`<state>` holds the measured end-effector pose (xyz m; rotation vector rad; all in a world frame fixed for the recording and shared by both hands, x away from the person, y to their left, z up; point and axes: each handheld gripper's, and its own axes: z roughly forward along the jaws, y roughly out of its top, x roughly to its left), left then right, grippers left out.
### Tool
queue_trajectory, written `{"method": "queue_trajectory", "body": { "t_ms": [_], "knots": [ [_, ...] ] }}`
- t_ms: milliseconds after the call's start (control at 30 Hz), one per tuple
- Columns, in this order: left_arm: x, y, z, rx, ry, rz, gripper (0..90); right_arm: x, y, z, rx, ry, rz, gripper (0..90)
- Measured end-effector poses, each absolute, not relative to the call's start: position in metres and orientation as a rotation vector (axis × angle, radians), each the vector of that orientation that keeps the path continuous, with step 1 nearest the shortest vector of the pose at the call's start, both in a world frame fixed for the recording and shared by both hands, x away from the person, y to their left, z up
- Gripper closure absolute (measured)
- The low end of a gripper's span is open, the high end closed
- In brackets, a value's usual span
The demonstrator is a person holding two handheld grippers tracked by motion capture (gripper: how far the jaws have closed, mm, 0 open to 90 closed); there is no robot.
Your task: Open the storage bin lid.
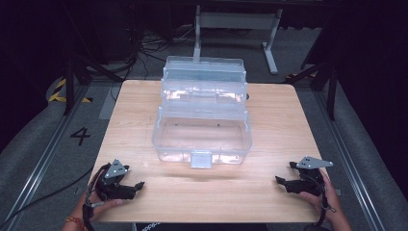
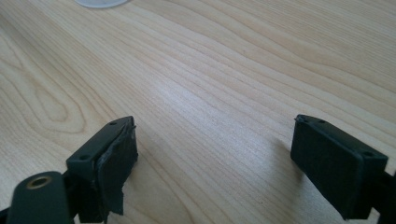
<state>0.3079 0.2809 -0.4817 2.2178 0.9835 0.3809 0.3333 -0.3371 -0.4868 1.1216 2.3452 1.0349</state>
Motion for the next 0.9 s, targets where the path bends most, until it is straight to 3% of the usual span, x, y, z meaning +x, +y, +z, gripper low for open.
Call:
{"method": "queue_trajectory", "body": {
  "t_ms": [900],
  "knots": [
    [0.3099,0.2796,-0.4816,2.217,0.987,0.373,14.3,0.3339,-0.3367,-0.4868,1.122,2.345,1.031,14.2]
  ]
}}
